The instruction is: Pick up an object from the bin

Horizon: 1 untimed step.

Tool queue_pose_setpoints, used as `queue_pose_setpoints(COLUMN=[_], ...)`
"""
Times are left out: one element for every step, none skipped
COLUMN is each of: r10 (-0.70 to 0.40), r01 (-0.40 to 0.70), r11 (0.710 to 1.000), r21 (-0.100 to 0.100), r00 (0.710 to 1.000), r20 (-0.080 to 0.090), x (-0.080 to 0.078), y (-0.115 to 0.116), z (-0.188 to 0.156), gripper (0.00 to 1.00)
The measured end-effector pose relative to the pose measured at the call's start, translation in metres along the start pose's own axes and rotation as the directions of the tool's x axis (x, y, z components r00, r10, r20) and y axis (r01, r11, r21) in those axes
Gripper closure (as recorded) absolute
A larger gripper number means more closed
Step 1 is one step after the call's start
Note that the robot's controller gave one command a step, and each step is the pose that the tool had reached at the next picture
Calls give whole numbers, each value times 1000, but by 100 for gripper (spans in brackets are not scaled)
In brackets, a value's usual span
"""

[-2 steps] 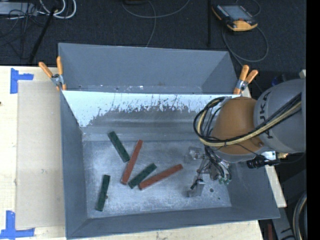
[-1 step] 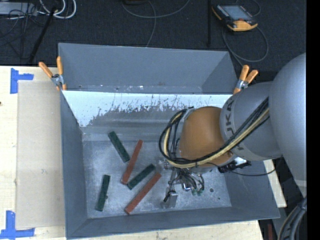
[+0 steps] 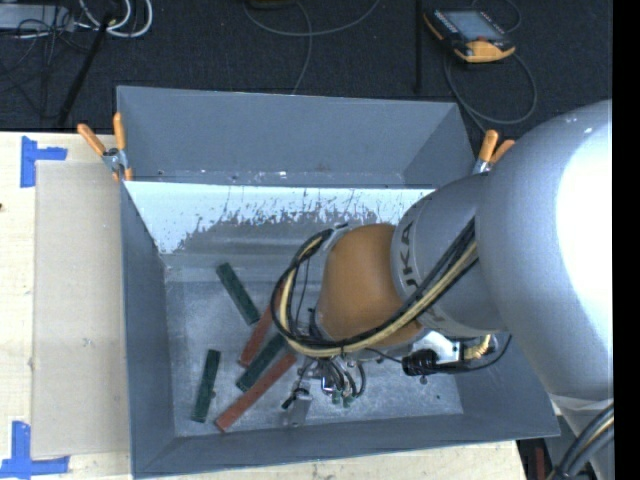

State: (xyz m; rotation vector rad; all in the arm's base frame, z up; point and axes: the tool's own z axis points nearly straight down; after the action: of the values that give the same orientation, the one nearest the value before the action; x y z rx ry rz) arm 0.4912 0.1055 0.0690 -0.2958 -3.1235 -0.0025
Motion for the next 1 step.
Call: queue_pose_setpoints(r10=[194], r01=[-194], r11=[981], r21=[0], r00=[981], r20=[3], x=[-9], y=[40], z=[0], gripper=[0])
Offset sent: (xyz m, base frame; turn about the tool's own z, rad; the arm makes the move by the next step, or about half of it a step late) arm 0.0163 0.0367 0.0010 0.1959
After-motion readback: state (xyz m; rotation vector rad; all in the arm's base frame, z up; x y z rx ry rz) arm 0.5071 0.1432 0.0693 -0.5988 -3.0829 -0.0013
